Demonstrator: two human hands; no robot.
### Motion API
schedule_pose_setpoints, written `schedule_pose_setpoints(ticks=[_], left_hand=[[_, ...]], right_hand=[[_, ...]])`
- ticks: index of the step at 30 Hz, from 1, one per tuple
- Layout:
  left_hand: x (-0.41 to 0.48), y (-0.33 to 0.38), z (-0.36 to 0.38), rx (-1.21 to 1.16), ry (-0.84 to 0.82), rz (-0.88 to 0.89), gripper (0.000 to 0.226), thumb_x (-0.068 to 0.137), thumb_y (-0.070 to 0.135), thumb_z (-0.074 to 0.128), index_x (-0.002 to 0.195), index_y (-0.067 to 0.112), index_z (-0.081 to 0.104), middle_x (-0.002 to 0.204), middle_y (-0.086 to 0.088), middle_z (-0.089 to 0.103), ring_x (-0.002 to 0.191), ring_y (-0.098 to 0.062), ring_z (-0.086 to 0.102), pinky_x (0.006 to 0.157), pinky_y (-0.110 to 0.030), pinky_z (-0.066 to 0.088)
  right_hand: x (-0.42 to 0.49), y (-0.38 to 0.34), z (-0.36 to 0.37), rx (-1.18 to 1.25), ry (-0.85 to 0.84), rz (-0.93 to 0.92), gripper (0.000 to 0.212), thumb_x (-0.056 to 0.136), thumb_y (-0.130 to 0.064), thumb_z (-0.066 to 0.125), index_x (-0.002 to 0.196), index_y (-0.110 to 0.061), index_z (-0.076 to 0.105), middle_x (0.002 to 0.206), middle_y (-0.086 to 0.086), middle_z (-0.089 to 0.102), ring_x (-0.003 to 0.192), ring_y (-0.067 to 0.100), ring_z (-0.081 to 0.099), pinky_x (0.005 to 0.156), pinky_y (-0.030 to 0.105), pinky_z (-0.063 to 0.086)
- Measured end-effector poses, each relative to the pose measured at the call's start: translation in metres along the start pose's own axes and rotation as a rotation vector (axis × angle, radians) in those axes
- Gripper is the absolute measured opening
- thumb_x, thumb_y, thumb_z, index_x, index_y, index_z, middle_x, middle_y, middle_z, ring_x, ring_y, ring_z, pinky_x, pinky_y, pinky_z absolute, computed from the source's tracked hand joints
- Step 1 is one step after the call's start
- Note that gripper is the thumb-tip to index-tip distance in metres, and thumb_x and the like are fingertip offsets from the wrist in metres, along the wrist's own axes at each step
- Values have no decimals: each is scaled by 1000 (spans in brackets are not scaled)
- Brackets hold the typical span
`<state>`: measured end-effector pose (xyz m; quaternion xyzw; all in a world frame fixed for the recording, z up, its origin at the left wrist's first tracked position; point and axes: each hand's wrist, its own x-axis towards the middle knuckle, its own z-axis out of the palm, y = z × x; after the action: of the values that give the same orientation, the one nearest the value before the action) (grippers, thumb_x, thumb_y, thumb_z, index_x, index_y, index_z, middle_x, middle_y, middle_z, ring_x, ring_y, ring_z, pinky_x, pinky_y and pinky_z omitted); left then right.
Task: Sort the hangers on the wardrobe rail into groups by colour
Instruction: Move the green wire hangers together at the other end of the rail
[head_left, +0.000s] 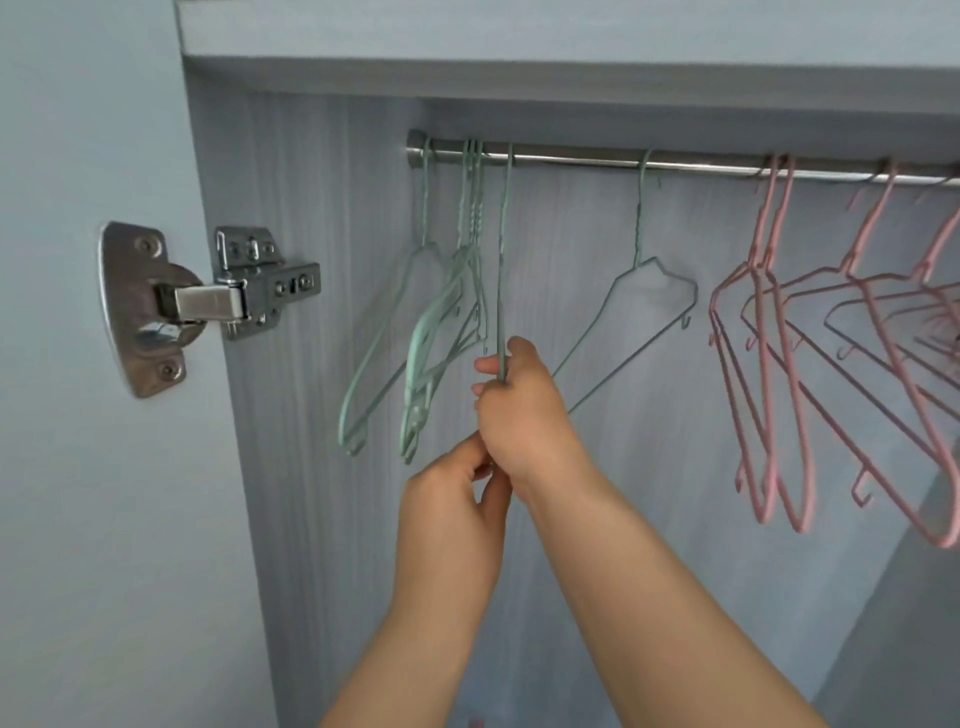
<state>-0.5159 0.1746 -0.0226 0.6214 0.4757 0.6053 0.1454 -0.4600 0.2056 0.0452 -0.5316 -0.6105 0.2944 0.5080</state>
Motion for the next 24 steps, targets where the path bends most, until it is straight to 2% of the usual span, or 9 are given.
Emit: schedule_pose_setpoints(ticks=[2,4,8,11,15,17,20,22,24], left_hand=[[1,4,2,4,-39,33,19,79,3,61,86,18,68,78,6,71,76,0,63,64,-11,46],[1,9,6,-12,-86,61,20,79,3,60,90,18,68,82,0,72,79,-9,65,68,-20,49],[1,17,16,-99,-170,112,22,80,4,60,92,20,67,79,11,69,79,-1,63,68,-6,45],[-2,20,22,-129,-206,123,24,80,6,60,96,24,66,83,14,69,81,-2,64,74,-12,48],[-4,21,26,-122,-238,137,27,80,6,63,104,19,65,92,3,70,87,-9,65,82,-26,52],[-10,19,19,-72,-238,144,38,77,13,69,113,23,61,97,8,65,87,-5,63,82,-18,49],[-16,21,-11,-98,-6,195,42,69,29,75,107,37,59,93,17,62,76,-1,61,72,-6,46],[-11,25,-35,-96,190,227,43,68,30,73,106,43,56,93,16,61,74,-2,59,67,-4,44],[2,28,-50,-20,276,239,49,71,27,73,113,40,53,96,11,57,74,0,57,63,-1,41]], right_hand=[[0,1,-5,24,53,-8,56,86,5,28,140,-9,24,122,6,48,115,24,49,104,38,40],[0,2,-13,65,109,-8,55,86,6,28,139,-8,27,113,4,47,106,21,53,101,35,42],[-3,5,-34,107,161,13,47,86,4,28,131,-9,36,102,-3,47,92,12,54,80,25,45],[-7,5,-45,115,167,26,40,88,4,31,125,-7,39,105,-2,48,93,12,55,71,19,44],[-10,7,-50,123,173,40,49,89,4,29,136,-9,31,111,-1,48,96,11,54,72,18,44],[-11,9,-52,105,177,34,53,89,4,27,140,-9,24,119,2,47,99,10,52,78,18,44],[-13,12,-59,-20,219,-3,54,91,1,31,142,-9,19,138,6,40,114,14,49,98,24,34],[-14,14,-67,-72,222,1,56,92,-1,32,144,-12,15,147,3,32,127,14,41,107,24,24],[-15,14,-76,-161,218,-3,57,93,-2,31,145,-15,14,151,3,26,134,17,34,113,32,22]])
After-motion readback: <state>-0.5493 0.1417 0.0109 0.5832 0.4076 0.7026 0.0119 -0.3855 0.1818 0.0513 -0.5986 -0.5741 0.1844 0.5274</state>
